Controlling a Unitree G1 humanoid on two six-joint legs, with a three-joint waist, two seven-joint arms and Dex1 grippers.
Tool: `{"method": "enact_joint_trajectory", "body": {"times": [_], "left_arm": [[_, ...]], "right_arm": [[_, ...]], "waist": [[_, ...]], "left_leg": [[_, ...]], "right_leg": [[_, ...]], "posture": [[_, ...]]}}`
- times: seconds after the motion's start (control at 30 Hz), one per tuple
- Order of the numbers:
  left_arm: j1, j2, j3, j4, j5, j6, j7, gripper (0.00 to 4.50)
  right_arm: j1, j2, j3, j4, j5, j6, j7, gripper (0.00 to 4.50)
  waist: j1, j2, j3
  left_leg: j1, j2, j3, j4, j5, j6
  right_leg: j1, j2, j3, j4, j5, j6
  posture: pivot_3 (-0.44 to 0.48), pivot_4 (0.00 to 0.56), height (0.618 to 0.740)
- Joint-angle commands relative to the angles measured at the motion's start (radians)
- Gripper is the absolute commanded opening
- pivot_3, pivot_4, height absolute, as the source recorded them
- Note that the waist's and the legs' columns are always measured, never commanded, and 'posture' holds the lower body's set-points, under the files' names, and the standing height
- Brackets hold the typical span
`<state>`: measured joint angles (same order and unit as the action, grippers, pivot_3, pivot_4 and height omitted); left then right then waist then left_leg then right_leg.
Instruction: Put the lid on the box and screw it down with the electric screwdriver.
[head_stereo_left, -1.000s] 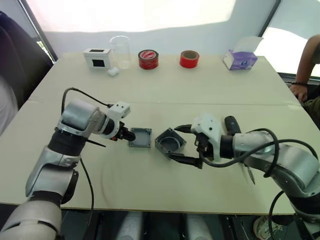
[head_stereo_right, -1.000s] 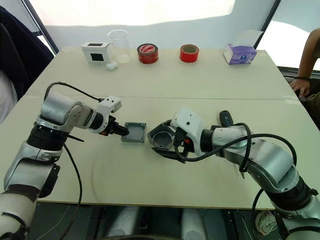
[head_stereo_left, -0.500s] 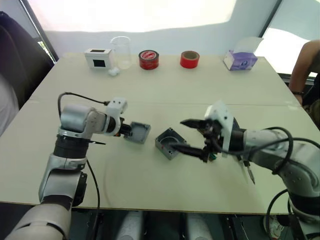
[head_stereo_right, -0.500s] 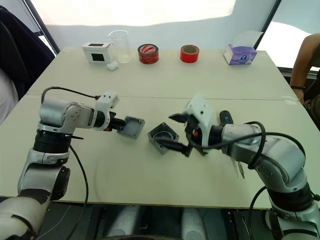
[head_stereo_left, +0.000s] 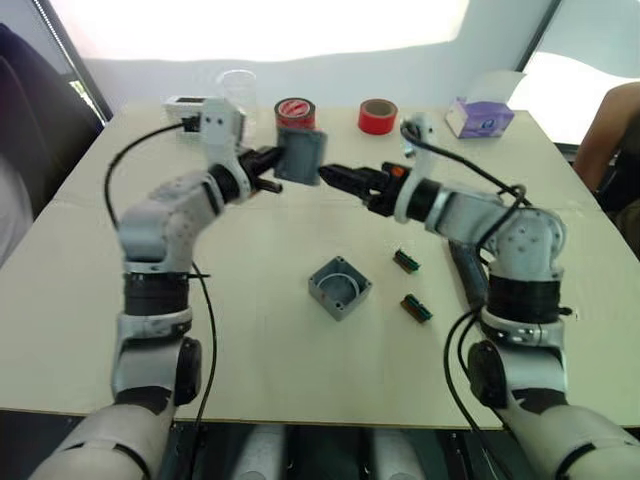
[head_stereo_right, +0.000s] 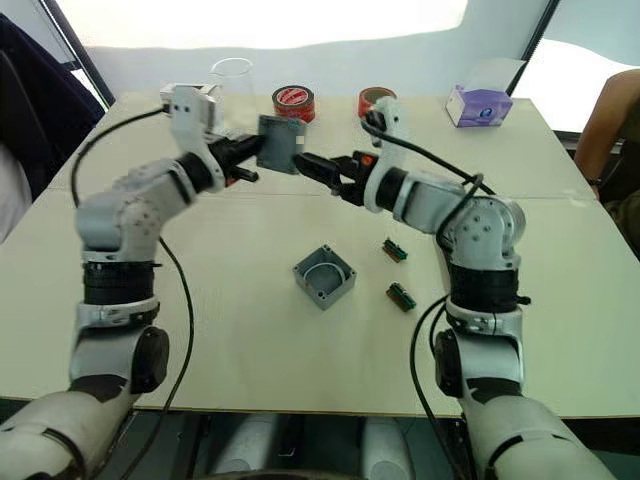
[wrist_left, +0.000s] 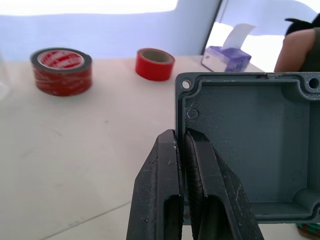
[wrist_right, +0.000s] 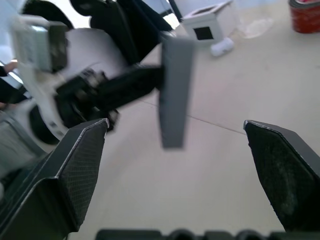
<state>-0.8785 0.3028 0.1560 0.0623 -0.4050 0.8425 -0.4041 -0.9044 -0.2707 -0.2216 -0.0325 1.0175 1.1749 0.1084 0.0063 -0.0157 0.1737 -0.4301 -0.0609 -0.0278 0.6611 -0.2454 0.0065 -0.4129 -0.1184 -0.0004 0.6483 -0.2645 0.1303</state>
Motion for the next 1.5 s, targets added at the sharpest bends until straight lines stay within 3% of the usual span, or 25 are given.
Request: {"method": "enact_joint_trajectory", "body": {"times": [0.03,0.5,0.63,0.93,1.13,1.23,1.47,1.5], "left_arm": [[-0.017,0.009,0.004,-0.064,-0.009,-0.035,0.001,0.06],[-0.020,-0.007,-0.022,-0.082,-0.046,-0.001,-0.025,0.06],[-0.021,-0.007,-0.025,-0.082,-0.050,0.005,-0.025,0.00],[-0.006,-0.007,-0.037,-0.111,-0.067,0.020,-0.035,0.00],[0.013,0.008,-0.053,-0.133,-0.071,0.025,-0.057,0.00],[0.016,0.019,-0.058,-0.135,-0.071,0.025,-0.065,0.90],[0.016,0.065,-0.011,-0.147,-0.126,0.064,-0.110,3.54],[0.013,0.075,0.007,-0.148,-0.148,0.080,-0.119,3.54]], "right_arm": [[-0.027,0.011,-0.056,0.001,0.033,0.006,-0.024,4.50],[-0.004,0.023,-0.061,-0.033,0.029,0.023,-0.053,4.50],[0.009,0.013,-0.039,-0.047,0.008,0.024,-0.044,3.60],[0.020,0.021,-0.029,-0.055,0.003,0.018,-0.045,0.27],[0.020,0.023,-0.022,-0.053,-0.002,0.015,-0.039,0.13],[0.025,0.018,-0.012,-0.060,-0.013,0.010,-0.029,0.13],[0.037,0.008,0.002,-0.086,-0.051,-0.024,0.003,0.13],[0.039,0.002,0.007,-0.094,-0.064,-0.037,0.008,0.13]], "waist": [[0.000,0.000,0.000],[-0.020,0.000,0.000],[-0.020,0.000,0.000],[-0.020,0.000,0.000],[-0.020,0.000,0.000],[-0.019,0.000,0.000],[-0.021,0.000,0.000],[-0.022,0.000,0.000]], "left_leg": [[0.000,0.000,0.000,0.000,0.000,0.000],[0.000,0.000,0.000,-0.001,0.000,0.001],[0.000,0.000,0.000,-0.001,0.000,0.001],[0.000,0.000,0.000,-0.001,0.000,0.001],[0.000,0.000,0.000,-0.001,0.000,0.001],[0.000,0.000,0.000,-0.001,0.000,0.001],[0.000,0.000,0.000,-0.001,0.000,0.001],[0.000,0.000,0.000,-0.001,0.000,0.001]], "right_leg": [[0.000,0.000,0.000,0.000,0.000,0.000],[0.000,0.001,0.000,0.001,0.000,0.000],[0.000,0.001,0.000,0.001,0.000,0.000],[0.000,0.001,0.000,0.001,0.000,0.000],[0.000,0.001,0.000,0.000,0.000,0.000],[0.000,0.001,0.000,0.000,0.000,0.000],[0.000,0.001,0.000,0.000,0.000,0.000],[0.000,0.001,0.000,0.000,0.000,0.000]], "posture": [[0.000,0.150,0.740],[0.000,0.150,0.740],[0.000,0.150,0.740],[0.000,0.150,0.740],[0.000,0.150,0.740],[0.000,0.150,0.740],[0.000,0.150,0.740],[0.000,0.150,0.740]]}}
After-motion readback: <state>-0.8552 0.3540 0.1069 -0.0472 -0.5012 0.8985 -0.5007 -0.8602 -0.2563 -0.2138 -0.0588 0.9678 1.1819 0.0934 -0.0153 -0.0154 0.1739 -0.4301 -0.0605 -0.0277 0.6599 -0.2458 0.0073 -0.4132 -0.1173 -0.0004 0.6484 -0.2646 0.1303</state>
